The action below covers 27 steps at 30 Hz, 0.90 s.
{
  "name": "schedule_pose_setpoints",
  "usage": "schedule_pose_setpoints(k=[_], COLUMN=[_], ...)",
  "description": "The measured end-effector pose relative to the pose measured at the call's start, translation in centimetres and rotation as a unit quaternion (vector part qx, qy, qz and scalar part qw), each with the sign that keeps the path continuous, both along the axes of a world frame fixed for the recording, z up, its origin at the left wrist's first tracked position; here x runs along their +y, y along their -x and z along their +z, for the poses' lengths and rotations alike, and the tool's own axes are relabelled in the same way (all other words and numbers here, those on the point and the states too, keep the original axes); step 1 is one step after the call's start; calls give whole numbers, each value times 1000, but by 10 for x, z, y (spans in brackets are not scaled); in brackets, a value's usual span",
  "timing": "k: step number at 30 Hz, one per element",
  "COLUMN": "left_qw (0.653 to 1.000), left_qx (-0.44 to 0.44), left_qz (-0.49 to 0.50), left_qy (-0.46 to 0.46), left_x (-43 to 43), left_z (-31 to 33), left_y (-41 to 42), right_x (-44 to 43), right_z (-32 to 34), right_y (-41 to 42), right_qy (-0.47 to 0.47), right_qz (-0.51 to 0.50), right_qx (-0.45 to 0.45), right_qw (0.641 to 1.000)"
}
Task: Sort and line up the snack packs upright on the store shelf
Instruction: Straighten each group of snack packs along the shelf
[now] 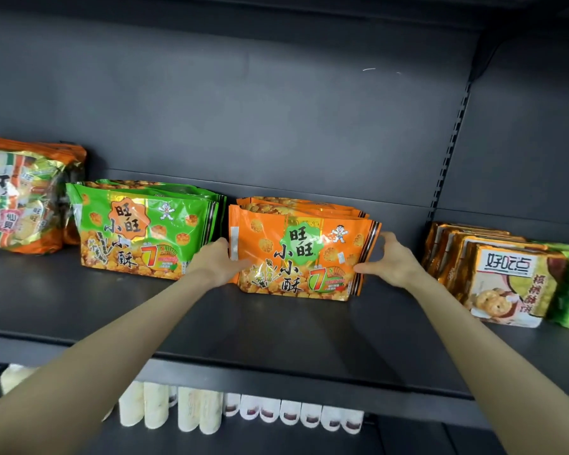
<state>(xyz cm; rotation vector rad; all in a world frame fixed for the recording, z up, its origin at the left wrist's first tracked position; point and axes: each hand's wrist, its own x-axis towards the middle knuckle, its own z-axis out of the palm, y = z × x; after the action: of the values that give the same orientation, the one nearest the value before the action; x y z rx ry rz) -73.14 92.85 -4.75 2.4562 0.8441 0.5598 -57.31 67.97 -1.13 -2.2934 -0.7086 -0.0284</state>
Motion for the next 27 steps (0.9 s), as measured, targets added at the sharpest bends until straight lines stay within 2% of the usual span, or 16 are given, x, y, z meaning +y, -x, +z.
schedule_pose_setpoints(k=[6,11,15,20,27], left_qw=[991,972,961,954,962], left_qx=[67,70,72,69,70], left_qz=[-47,-52,-46,-49,-66], left_qy=[-108,-217,-265,-286,-254], left_x=[-6,-1,24,76,159], left_z=[20,49,64,74,49], left_y=[27,52,81,127,181], right_x=[-8,15,55,121,204], right_z=[20,42,51,49,24], right_y=[30,53,80,126,174], right_qy=[83,142,168,156,123], right_qz=[20,50,67,80,85], right_qx=[-88,-151,-205,-209,-179], right_qw=[992,977,962,962,972])
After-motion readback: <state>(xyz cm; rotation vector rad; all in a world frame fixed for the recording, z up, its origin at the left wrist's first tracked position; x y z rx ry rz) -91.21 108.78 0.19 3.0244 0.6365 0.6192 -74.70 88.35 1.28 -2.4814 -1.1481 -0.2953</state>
